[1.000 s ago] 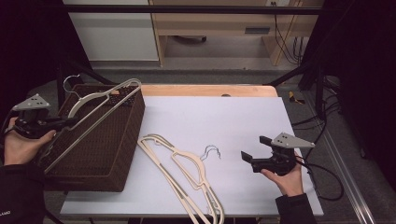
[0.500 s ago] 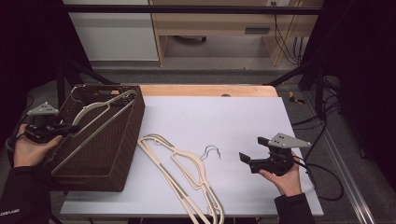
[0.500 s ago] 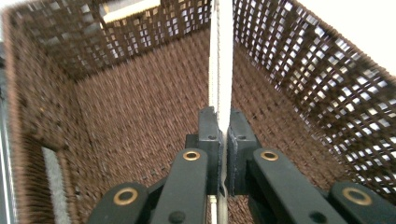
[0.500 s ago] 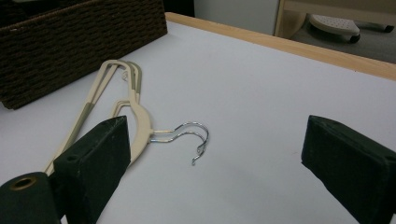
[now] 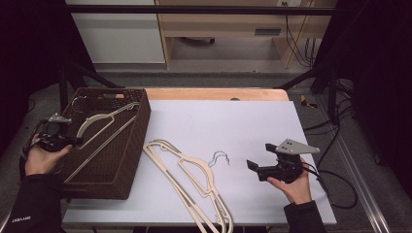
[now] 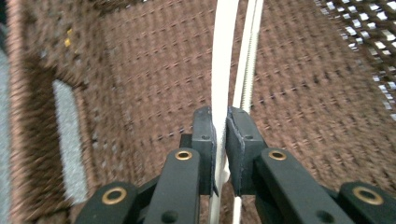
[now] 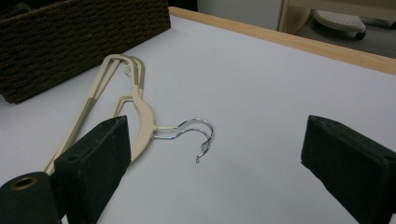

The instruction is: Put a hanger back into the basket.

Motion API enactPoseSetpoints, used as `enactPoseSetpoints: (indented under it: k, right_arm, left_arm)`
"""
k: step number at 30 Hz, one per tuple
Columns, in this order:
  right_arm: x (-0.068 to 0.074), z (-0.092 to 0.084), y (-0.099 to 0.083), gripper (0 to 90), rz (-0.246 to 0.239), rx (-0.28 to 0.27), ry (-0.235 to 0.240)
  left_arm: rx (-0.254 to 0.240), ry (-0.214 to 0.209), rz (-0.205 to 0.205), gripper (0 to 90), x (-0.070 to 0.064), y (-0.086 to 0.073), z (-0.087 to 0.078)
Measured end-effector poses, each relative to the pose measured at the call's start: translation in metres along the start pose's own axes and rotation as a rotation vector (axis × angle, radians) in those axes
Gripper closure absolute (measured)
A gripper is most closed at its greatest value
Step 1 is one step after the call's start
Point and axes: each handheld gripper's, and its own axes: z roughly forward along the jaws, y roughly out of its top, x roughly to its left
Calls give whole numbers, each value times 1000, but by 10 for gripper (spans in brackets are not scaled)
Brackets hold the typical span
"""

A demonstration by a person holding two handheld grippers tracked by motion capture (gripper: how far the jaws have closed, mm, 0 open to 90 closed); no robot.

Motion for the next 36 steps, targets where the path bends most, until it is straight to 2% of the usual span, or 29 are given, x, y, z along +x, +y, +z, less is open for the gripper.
enactPoseSetpoints:
  k: [3, 4, 5, 7, 11, 13, 15, 17, 20, 23, 27, 28, 30, 32, 36]
  right_arm:
    - [3, 2, 1, 87, 7, 3, 6]
    - [3, 2, 1, 87, -8, 6, 12]
    - [5, 3, 1, 87, -3, 8, 11]
    - [7, 3, 2, 87, -9, 8, 15]
    - [9, 4, 3, 87, -12, 10, 24]
    - [10, 5, 3, 87, -19, 16, 28]
    - [11, 7, 2, 90, -20, 18, 30]
    - [13, 9, 2, 96, -29, 29, 35]
    - [16, 11, 2, 104, -32, 38, 38]
    - [18, 10, 5, 109, -15, 30, 51]
    - [21, 10, 8, 123, -18, 36, 55]
    - [21, 10, 9, 123, -20, 39, 56]
    - [23, 11, 10, 124, -15, 46, 50]
    - [24, 12, 11, 123, -29, 51, 52]
    - [27, 14, 12, 122, 13, 45, 70]
  left_arm:
    - [4, 6, -31, 795, 6, -4, -1]
    - [9, 9, -40, 799, 8, -5, -1]
    - [12, 17, -39, 799, 10, -7, -1]
    - [21, 18, -62, 795, 12, -10, 1]
    - [36, 51, -88, 760, 18, -15, 2]
    - [34, 42, -106, 760, 20, -17, -1]
    - [22, 16, -114, 754, 22, -19, -4]
    - [12, 11, -107, 736, 22, -19, -8]
    - [-47, -9, -96, 713, 20, -20, -21]
    - [-140, -34, -84, 644, 9, -18, -34]
    - [-287, -80, -64, 477, -10, -17, -51]
    - [-309, -93, -62, 434, -14, -17, -54]
    - [-374, -133, -60, 381, -24, -17, -61]
    - [-424, -156, -52, 334, -36, -17, -65]
    - [-487, -199, -14, 257, -65, -17, -70]
